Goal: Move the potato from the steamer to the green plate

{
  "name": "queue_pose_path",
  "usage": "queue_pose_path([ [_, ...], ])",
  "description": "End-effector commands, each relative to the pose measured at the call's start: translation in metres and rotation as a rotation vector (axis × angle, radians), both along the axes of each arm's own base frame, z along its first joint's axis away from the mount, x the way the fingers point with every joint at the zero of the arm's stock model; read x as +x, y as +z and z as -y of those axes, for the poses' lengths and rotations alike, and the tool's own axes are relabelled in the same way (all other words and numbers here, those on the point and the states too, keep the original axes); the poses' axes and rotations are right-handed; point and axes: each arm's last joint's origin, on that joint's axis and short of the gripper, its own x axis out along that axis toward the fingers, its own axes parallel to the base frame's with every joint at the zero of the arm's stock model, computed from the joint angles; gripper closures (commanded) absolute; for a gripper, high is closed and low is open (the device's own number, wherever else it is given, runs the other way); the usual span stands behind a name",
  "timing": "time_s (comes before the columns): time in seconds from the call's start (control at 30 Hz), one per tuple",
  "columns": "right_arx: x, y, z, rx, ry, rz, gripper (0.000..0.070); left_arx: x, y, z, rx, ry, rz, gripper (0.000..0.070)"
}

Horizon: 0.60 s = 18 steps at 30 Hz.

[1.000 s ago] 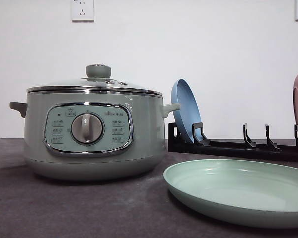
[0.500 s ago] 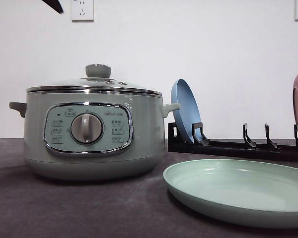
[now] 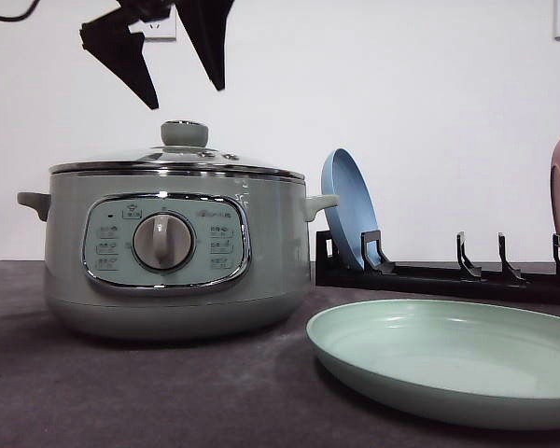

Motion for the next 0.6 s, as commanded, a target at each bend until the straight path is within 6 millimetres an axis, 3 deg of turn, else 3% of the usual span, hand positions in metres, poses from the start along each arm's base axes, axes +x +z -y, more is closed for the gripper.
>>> queue_pose_path([
  [0.0,0.002,0.002,-0.003,0.0,0.012,0.015,0.0337,0.008,-0.005,0.008,0.015,-0.017,0.003,0.007],
  [0.57,0.002,0.002,-0.003,0.0,0.014,0.018,0.0337,0.022,-0.027,0.014,0.078,0.001,-0.031,0.0076],
])
